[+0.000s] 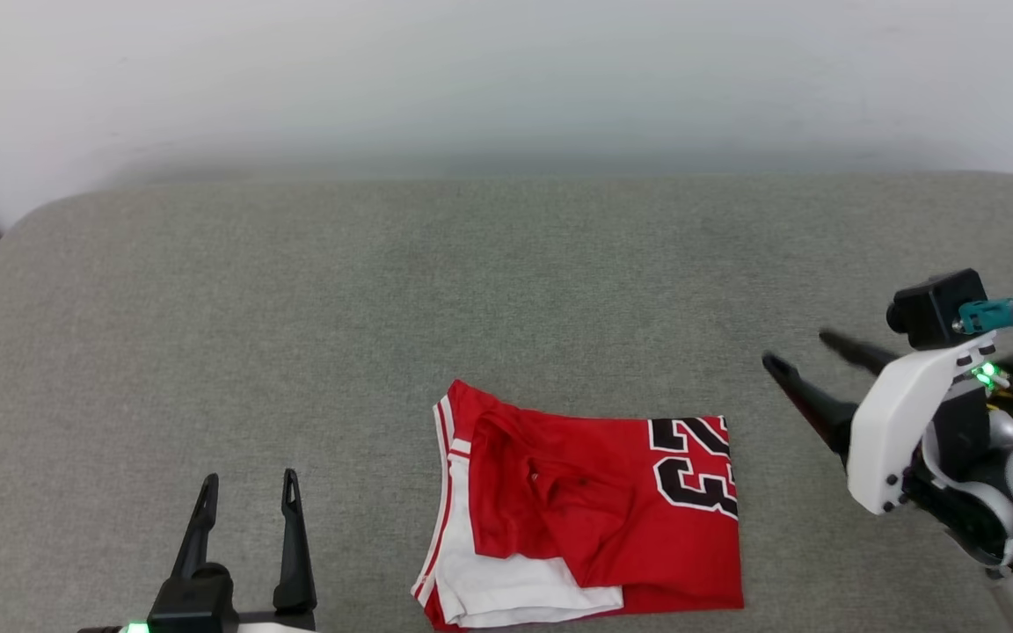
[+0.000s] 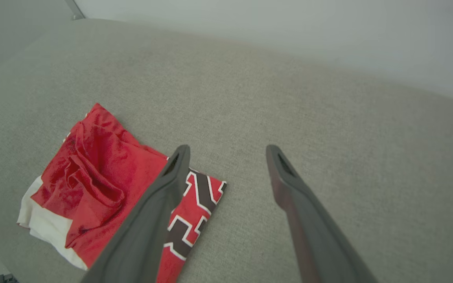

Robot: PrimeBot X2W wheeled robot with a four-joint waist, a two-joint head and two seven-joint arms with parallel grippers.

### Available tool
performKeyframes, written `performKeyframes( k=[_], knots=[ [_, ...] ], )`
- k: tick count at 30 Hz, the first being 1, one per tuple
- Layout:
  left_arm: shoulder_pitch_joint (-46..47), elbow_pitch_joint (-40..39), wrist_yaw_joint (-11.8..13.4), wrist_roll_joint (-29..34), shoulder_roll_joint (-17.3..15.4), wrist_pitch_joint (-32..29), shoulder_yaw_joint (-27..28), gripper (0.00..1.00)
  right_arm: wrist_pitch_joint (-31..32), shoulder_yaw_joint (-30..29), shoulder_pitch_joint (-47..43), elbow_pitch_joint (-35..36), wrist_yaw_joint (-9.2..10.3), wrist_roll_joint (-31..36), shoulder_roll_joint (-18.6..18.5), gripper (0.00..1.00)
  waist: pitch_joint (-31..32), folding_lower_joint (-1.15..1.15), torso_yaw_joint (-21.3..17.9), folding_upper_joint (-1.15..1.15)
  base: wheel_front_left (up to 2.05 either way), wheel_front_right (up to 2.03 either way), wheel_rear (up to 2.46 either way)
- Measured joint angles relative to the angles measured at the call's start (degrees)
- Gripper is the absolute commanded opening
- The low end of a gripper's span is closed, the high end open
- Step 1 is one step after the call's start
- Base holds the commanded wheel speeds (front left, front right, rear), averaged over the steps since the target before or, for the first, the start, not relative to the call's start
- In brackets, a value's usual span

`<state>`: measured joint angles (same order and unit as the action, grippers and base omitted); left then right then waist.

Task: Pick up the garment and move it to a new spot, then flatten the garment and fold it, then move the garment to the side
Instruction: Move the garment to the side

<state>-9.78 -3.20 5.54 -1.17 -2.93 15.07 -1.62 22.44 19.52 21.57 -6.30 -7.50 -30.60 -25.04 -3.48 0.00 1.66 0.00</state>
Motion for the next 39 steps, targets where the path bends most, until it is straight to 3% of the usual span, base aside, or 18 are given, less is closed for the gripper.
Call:
performKeyframes(
  k=[4, 10, 21, 28, 29, 30, 39],
  knots=[
    [1.20, 0.07, -0.21, -0.09, 0.02, 0.00, -0.58, 1.00, 12.23, -0.31, -0.21, -2.92, 0.00, -11.45, -2.00, 1.00, -1.12, 0.00, 0.93, 0.00, 0.00, 0.00, 0.00],
    [3.88, 0.12, -0.24, -0.62, 0.02, 0.00, -1.12, 1.00, 20.86, -1.94, -3.30, -6.05, 0.00, -22.69, -1.36, 1.00, -3.82, 0.00, 2.74, 0.00, 0.00, 0.00, 0.00],
    [8.50, 0.40, -0.51, -1.11, 0.02, 0.00, -2.00, 1.00, 20.92, -0.02, -3.20, -12.15, -0.04, -27.35, 2.92, 1.00, -9.33, 0.00, 5.83, 0.00, 0.00, 0.00, 0.00],
    [9.93, 0.88, -0.52, -1.21, 0.01, 0.00, -2.45, 1.00, 18.50, 4.17, -1.51, -13.35, -0.13, -26.79, 2.91, 1.00, -11.50, 0.00, 7.05, 0.00, 0.00, 0.00, 0.00],
    [9.99, 0.94, -0.51, -1.33, 0.01, 0.00, -2.44, 1.00, 17.98, 4.87, -1.31, -13.41, -0.15, -26.72, 2.67, 0.19, -11.58, 0.00, 7.12, 0.00, 0.00, 0.00, 0.00],
    [10.01, 1.02, -0.51, -1.46, 0.02, 0.00, -2.42, 1.00, 17.08, 5.64, -1.04, -13.43, -0.15, -26.35, 2.36, 0.00, -11.58, 0.00, 7.12, 0.00, 0.00, 0.00, 0.00],
    [8.76, 1.91, -0.42, -1.61, 0.02, 0.00, -1.90, 1.00, 10.43, 12.57, 0.76, -11.45, 0.01, -27.57, 0.32, 0.00, -8.47, 0.00, 6.05, 0.00, 0.00, 0.00, 0.00]
  ],
)
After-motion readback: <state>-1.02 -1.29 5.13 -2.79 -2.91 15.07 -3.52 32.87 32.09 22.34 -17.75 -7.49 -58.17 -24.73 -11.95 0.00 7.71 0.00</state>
